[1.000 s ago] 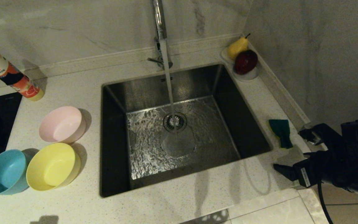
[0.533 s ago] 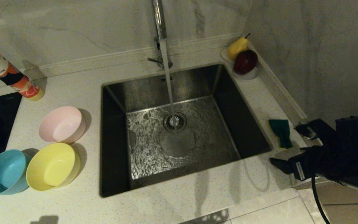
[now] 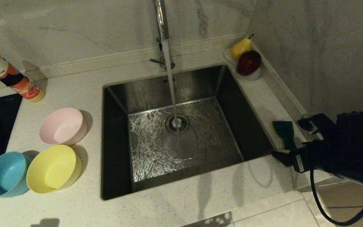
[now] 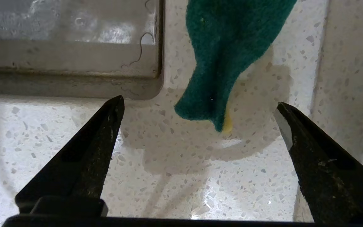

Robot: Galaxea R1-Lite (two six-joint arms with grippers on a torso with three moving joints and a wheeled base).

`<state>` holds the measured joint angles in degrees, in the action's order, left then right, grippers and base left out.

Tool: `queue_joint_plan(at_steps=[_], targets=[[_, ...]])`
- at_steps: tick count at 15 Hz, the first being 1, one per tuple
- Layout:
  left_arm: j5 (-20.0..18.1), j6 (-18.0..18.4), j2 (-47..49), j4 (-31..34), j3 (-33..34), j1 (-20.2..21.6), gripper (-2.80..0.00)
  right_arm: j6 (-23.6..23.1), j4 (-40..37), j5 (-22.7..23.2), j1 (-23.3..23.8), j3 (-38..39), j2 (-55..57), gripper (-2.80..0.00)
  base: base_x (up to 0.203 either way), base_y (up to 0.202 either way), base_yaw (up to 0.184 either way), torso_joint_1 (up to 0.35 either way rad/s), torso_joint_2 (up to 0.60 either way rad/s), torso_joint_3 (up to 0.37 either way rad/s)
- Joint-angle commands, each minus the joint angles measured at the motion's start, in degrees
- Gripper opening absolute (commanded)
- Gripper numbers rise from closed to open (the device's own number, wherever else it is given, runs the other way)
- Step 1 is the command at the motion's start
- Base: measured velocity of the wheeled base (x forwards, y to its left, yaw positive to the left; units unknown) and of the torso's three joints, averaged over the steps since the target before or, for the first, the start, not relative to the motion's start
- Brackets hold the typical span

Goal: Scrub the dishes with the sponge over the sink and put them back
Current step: Pick up a bowl and the sponge

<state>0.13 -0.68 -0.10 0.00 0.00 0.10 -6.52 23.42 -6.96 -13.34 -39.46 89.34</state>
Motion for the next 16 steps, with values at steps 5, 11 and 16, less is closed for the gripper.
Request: queue_joint_plan(at_steps=[5, 11, 16], targets=[[0.0, 0.0, 0.1, 0.0, 0.0, 0.0, -2.8, 0.1, 0.2, -0.1, 0.0, -0.1, 0.1, -2.8, 0.0, 0.0, 0.0, 0.0, 0.0, 0.0], [0.0, 0.0, 0.0, 0.0, 0.0, 0.0, -2.8, 0.3, 0.0, 0.0, 0.0, -0.7, 1.0, -2.8, 0.0, 0.0, 0.0, 0.0, 0.0, 0.0], [0.0, 0.0, 0.0, 0.0, 0.0, 0.0, -2.8, 0.3, 0.1, -0.1, 0.0, -0.8, 0.8, -2.8, 0.0, 0.0, 0.0, 0.0, 0.0, 0.0]])
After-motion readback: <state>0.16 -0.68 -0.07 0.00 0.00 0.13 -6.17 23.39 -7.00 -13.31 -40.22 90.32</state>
